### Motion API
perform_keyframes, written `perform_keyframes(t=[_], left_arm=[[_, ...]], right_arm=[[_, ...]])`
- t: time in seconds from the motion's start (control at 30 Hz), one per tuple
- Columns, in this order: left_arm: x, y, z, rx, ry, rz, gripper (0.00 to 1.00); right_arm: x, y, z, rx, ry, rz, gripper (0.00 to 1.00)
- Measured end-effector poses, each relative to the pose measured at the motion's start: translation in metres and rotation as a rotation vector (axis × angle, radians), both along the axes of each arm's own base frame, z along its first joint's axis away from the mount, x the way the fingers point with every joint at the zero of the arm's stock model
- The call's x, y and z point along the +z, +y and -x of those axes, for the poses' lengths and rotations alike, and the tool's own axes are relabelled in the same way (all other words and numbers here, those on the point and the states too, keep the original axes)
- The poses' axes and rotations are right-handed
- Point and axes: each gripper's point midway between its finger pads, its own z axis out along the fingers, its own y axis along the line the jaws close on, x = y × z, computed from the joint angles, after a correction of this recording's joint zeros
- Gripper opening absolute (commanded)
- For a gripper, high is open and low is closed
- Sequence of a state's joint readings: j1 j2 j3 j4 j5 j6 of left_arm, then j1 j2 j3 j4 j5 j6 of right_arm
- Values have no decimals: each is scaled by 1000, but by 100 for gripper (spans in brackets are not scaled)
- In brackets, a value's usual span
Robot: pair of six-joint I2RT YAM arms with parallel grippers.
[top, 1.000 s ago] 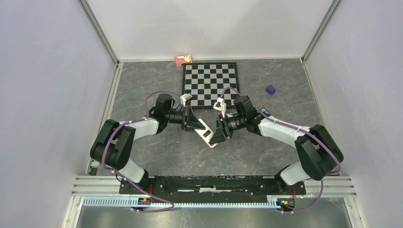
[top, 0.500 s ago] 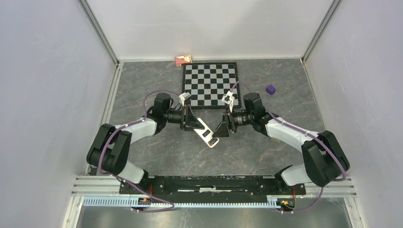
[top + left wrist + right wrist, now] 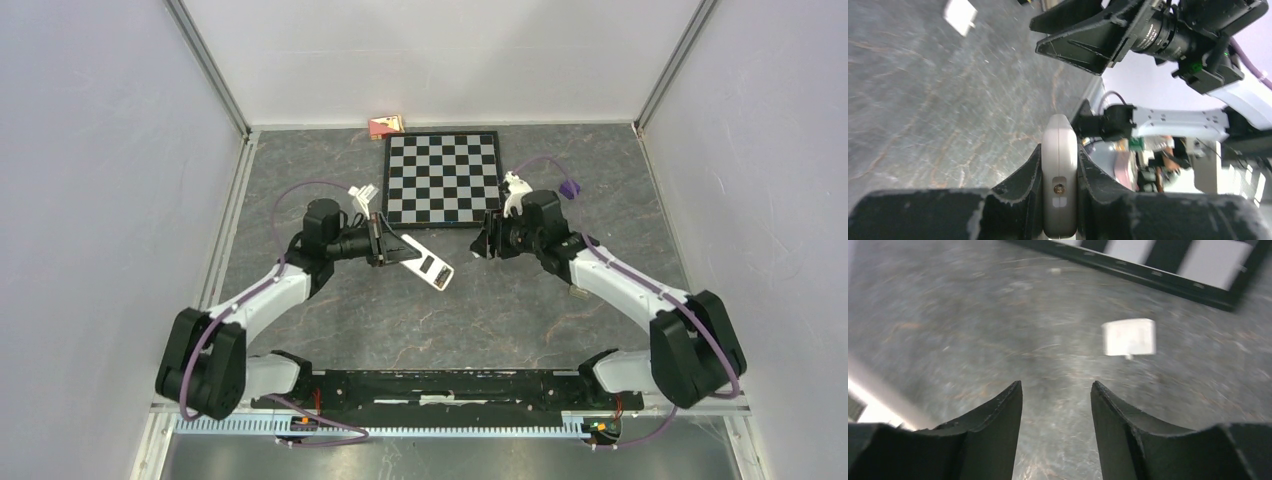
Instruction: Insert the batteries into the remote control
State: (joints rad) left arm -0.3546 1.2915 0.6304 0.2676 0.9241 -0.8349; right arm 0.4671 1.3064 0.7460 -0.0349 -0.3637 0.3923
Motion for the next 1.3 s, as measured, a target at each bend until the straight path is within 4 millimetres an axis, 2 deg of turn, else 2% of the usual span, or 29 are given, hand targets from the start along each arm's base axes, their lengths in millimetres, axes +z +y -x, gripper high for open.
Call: perform_keyframes(t=[0.13, 0.33, 0.43, 0.63, 0.77, 0.87, 0.9, 0.97, 1.1, 1.3], left_arm=[[-6, 15, -10, 167, -54, -47, 2], [-47, 40, -23, 433, 40, -134, 2], [-67, 42, -28, 494, 111, -166, 2], [-110, 28, -27, 515, 256, -226, 3], [-116, 14, -27, 518, 285, -216, 23], [-117, 13, -27, 545, 303, -213, 43], [-120, 15, -27, 557, 310, -225, 47], [-129, 21, -23, 586, 339, -263, 63], [-145, 37, -7, 633, 397, -323, 75], [-137, 47, -4, 684, 392, -312, 95]], right_arm=[[-26, -16, -21, -198, 77, 179, 57], [-47, -11, -34, -334, 107, 346, 57], [-56, -18, -37, -384, 121, 380, 57], [-69, -20, -37, -424, 160, 389, 56], [-83, -18, -37, -439, 200, 395, 56], [-89, -17, -37, -450, 222, 399, 57], [-90, -17, -37, -456, 228, 398, 57], [-89, -16, -37, -460, 233, 391, 59], [-86, -9, -43, -464, 237, 369, 61], [-86, -5, -53, -495, 250, 374, 64]])
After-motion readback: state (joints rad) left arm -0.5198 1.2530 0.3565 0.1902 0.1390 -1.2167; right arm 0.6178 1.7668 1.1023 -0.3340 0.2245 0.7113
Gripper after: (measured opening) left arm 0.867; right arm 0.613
